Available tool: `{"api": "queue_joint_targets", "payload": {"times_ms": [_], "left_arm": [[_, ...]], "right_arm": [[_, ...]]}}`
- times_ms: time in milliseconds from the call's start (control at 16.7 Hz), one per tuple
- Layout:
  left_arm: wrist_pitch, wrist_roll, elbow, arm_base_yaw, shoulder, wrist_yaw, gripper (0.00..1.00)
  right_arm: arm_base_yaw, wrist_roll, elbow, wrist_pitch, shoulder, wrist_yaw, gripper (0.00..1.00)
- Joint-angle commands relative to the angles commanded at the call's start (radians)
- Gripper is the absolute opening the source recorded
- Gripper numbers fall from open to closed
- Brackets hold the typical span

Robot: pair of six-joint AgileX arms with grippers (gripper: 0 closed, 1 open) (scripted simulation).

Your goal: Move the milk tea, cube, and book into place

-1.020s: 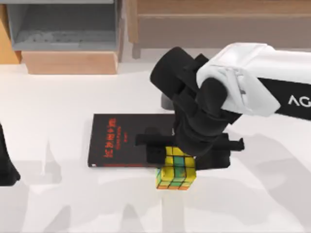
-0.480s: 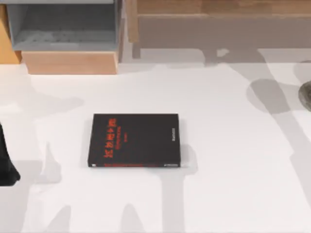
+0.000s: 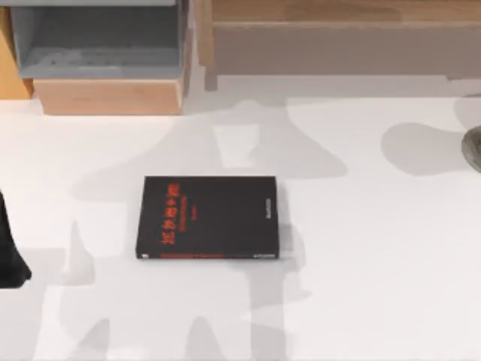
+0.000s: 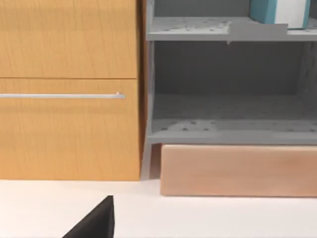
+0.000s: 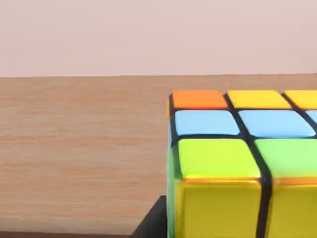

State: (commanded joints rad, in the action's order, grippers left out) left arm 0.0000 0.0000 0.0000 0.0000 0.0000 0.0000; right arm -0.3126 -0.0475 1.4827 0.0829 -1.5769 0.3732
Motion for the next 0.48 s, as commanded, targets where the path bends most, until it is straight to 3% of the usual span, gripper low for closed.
{"api": "queue_joint_targets", "payload": {"times_ms": [480], "left_arm": [[0.0, 0.0, 0.0, 0.0, 0.0, 0.0, 1.0]], "right_arm": [[-0.063, 0.027, -0.006, 0.032, -0.006, -0.018, 0.0]]}}
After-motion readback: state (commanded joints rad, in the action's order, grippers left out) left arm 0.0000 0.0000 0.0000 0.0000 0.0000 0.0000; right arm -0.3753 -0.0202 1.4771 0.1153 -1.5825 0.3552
